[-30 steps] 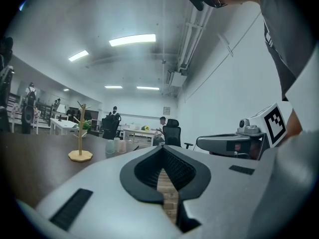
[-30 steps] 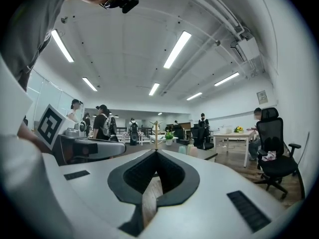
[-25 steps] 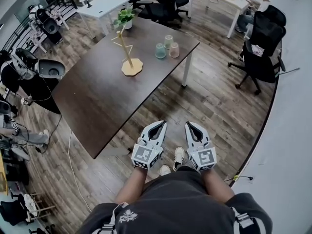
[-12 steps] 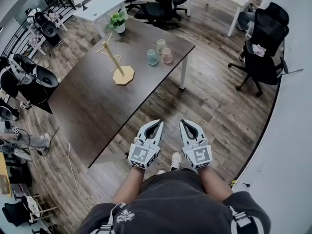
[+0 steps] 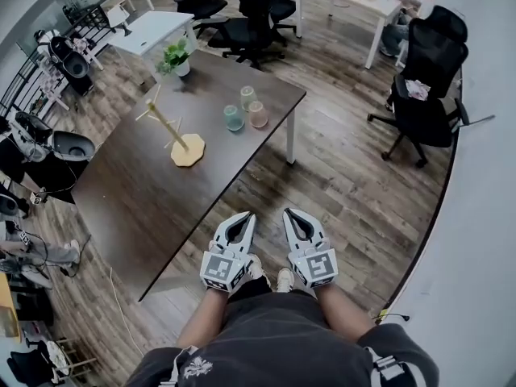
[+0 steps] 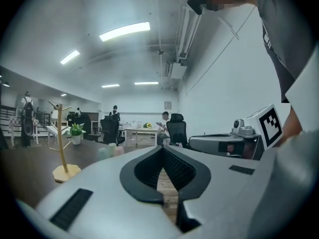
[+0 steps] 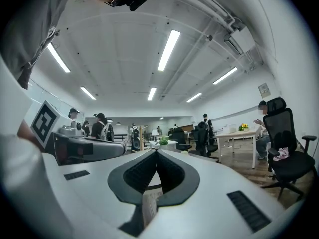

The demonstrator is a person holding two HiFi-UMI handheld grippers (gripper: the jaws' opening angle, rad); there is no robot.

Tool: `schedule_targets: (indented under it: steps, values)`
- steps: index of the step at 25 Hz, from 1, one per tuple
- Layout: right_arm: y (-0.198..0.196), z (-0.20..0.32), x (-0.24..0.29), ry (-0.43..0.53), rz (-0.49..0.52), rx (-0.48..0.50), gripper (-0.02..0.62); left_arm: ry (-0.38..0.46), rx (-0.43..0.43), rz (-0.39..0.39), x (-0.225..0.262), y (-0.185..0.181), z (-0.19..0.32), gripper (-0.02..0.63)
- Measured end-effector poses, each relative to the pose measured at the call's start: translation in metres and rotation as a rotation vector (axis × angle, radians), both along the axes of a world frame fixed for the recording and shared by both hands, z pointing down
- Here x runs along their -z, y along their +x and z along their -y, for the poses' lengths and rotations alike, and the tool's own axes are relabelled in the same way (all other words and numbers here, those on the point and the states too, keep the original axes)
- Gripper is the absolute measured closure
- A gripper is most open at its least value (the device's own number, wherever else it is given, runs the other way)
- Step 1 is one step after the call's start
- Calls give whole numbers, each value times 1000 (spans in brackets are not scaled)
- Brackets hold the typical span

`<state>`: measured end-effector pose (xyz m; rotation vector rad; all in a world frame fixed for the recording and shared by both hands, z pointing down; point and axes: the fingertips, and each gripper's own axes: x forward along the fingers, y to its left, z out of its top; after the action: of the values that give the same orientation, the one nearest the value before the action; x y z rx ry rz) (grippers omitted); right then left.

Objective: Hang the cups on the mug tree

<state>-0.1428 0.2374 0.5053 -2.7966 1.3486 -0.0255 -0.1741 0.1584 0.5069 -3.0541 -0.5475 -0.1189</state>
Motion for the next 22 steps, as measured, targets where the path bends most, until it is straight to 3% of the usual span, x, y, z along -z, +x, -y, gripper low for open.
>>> schedule_targets:
  steps: [10, 22]
  values:
    - [68, 28, 2, 10, -7, -46, 571, -23, -14, 14, -18, 69, 36, 601]
    - [154, 104, -3, -74, -18, -26, 571, -32, -52, -32, -9, 173, 109, 601]
